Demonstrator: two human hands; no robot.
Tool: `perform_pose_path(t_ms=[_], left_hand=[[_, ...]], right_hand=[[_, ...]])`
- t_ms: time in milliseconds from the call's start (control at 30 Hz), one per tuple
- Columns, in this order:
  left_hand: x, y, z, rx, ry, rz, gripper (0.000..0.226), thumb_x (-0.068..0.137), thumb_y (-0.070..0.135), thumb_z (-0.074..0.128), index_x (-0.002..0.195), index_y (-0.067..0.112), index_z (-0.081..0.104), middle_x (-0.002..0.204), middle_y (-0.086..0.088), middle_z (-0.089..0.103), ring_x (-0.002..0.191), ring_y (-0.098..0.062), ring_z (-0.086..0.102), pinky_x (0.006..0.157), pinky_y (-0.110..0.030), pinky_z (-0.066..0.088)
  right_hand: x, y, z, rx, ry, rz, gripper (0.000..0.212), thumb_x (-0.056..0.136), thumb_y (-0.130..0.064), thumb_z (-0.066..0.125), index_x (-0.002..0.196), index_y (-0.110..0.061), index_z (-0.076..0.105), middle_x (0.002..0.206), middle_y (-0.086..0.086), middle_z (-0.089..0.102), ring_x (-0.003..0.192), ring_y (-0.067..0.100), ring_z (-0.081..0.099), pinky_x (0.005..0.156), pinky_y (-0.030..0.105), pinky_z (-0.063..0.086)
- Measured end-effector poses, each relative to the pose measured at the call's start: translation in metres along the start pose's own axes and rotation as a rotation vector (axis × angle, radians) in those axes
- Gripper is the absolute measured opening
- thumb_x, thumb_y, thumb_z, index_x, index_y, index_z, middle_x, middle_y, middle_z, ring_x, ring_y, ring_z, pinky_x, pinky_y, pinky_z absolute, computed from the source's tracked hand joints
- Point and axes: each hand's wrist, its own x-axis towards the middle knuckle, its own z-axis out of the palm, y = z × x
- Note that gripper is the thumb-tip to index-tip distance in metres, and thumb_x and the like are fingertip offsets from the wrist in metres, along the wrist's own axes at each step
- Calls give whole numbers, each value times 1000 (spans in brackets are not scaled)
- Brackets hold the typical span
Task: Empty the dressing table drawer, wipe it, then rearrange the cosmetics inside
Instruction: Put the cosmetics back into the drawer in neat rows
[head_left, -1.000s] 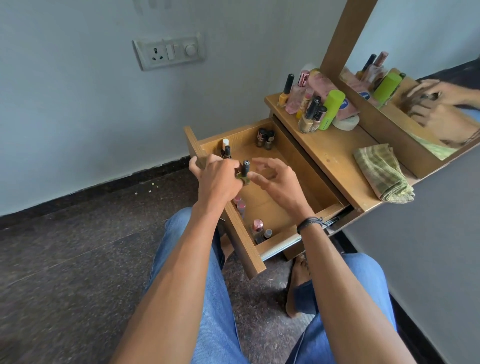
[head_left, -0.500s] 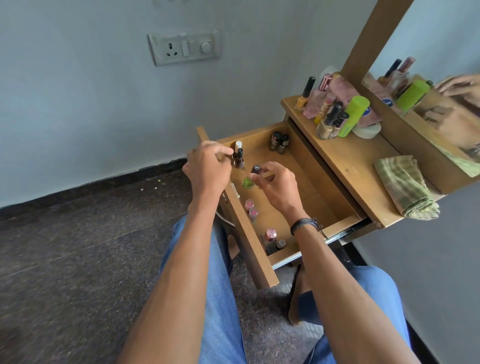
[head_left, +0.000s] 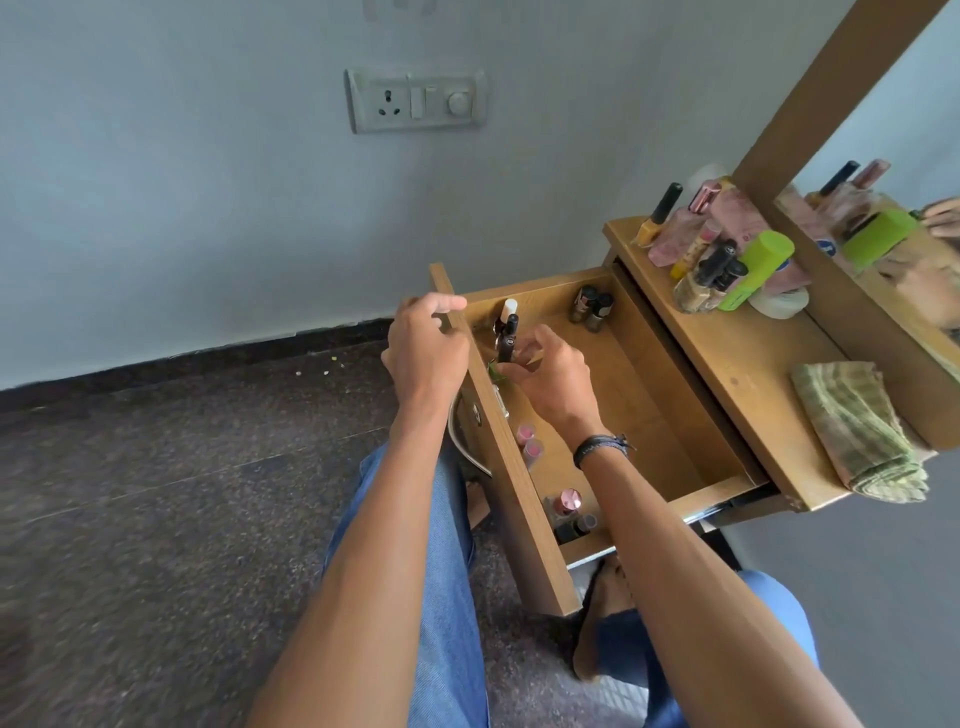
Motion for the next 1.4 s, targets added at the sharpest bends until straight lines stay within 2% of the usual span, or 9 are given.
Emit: perform_pose_path(t_ms=[67, 167, 300, 400, 533, 667, 833, 1033, 1400], left_hand=[[1, 0, 0, 8, -8, 2, 38, 83, 4, 64, 95, 39, 68, 115, 14, 61, 101, -6, 60, 101, -53, 45], [0, 0, -1, 9, -10, 0, 35, 84, 4, 64, 97, 36, 71, 113, 14, 60, 101, -6, 61, 102, -53, 44], [0, 1, -1, 15, -14, 7, 34, 85, 3, 65, 97, 34, 71, 113, 13, 59, 101, -7, 62, 101, -54, 46], [-1, 1, -1, 13, -12, 6, 35, 84, 2, 65, 97, 34, 72, 112, 13, 58, 101, -8, 63, 101, -54, 46], [-2, 2, 0, 9, -13, -2, 35, 84, 1, 65, 97, 33, 72, 109, 13, 56, 101, -9, 63, 101, -55, 46], [-2, 3, 1, 20, -15, 8, 32, 86, 3, 65, 96, 33, 72, 110, 12, 55, 102, -10, 63, 100, -56, 47], [-1, 3, 0, 25, -21, 10, 30, 87, 4, 66, 97, 31, 72, 109, 12, 55, 102, -11, 64, 100, -56, 47], [1, 2, 0, 30, -29, 9, 29, 87, 6, 68, 97, 32, 72, 110, 13, 54, 102, -10, 64, 100, -55, 47], [1, 2, 0, 26, -28, 11, 30, 87, 6, 68, 95, 34, 71, 111, 11, 56, 99, -10, 64, 100, -56, 46]], right_hand=[[-2, 4, 2, -18, 23, 18, 27, 86, -28, 83, 90, -24, 57, 92, -11, 63, 81, 9, 63, 63, 21, 49], [-6, 10, 5, -81, -11, 3, 22, 85, -31, 82, 82, -21, 64, 89, -7, 67, 78, 11, 63, 65, 30, 55], [-9, 15, 6, -128, -110, -73, 2, 90, -25, 76, 90, -25, 79, 93, -11, 70, 82, 11, 63, 73, 37, 58], [-9, 19, 7, -197, -148, -132, 17, 93, -23, 71, 107, -28, 80, 110, -7, 71, 94, 17, 65, 77, 34, 56], [-8, 19, 8, -258, -214, -178, 39, 96, -12, 60, 129, -30, 70, 136, -3, 64, 115, 24, 61, 93, 40, 54], [-4, 18, 11, -306, -223, -233, 57, 91, -1, 48, 138, -30, 64, 145, -3, 58, 124, 26, 58, 96, 41, 54], [3, 20, 19, -336, -218, -301, 60, 89, 1, 50, 143, -24, 60, 149, -2, 55, 126, 28, 57, 97, 42, 54], [11, 21, 21, -358, -227, -285, 64, 90, 0, 49, 148, -27, 54, 155, -8, 47, 130, 24, 55, 98, 39, 52], [12, 21, 25, -370, -255, -272, 61, 94, -6, 49, 149, -32, 51, 156, -9, 47, 136, 24, 52, 103, 43, 51]])
